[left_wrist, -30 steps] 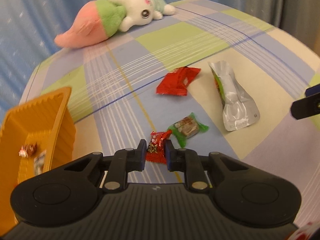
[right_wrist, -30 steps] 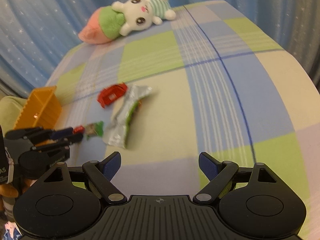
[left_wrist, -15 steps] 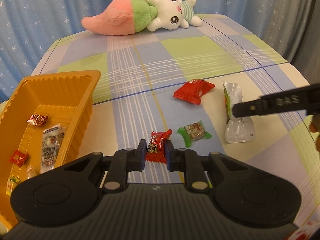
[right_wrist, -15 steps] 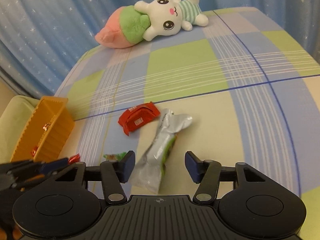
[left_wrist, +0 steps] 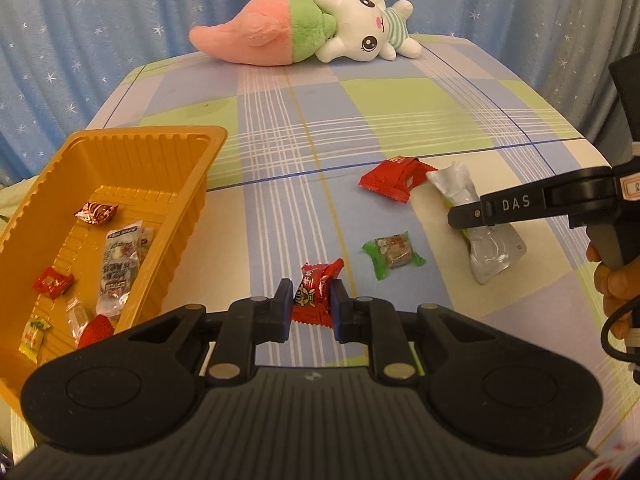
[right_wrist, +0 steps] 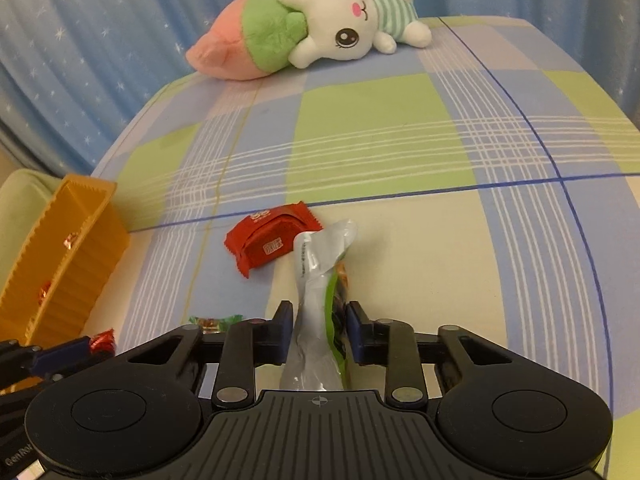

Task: Organize snacks
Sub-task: 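Grasp the silver foil bag with the right tool while the left holds the red candy, then carry the red candy and silver foil bag over the orange tray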

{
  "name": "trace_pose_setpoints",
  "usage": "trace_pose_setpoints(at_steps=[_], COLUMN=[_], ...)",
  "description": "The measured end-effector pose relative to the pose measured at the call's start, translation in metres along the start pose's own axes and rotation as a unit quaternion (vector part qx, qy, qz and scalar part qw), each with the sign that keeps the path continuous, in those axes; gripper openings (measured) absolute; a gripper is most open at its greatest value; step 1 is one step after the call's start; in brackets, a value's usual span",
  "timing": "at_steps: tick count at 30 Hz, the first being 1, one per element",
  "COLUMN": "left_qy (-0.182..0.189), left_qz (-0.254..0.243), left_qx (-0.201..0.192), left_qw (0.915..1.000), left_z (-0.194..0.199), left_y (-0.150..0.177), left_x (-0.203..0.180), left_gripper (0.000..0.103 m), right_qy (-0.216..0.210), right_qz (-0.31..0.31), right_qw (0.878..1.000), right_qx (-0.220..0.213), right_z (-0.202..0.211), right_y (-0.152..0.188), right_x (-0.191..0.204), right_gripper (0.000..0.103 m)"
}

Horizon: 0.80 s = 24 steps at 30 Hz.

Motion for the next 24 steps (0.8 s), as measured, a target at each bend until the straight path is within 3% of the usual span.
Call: trace_pose_setpoints(at_steps=[15, 24], left_qy=[-0.004, -0.001], left_qz=[0.006, 0.018], left_qx=[-0.016, -0.037], left_qw=[0.9998, 0.9991], left_z=[0.028, 0.058], left_y=[0.010, 0.020], left_x=[-0.003, 0.001], left_gripper=[0.018, 0.018], right_qy=[-0.028, -0.060], right_qz=[0.001, 0.014], right_qw=[1.000, 0.998], right_qx=[-0.006, -0.012], right_z=[0.037, 0.071], right_y=[0.019, 0.034], right_x=[0.005, 0.029], right_gripper=[0.026, 0.026])
Point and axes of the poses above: each gripper's, at about its wrist camera, not at the fingertips, and z roughly against the way its jaws point, x to its left, y to its underside, the point moved 5 cm from there along -z, roughly the way its jaws point, and after that the axes turned 3 degrees about -z, right-handed, at the moved point
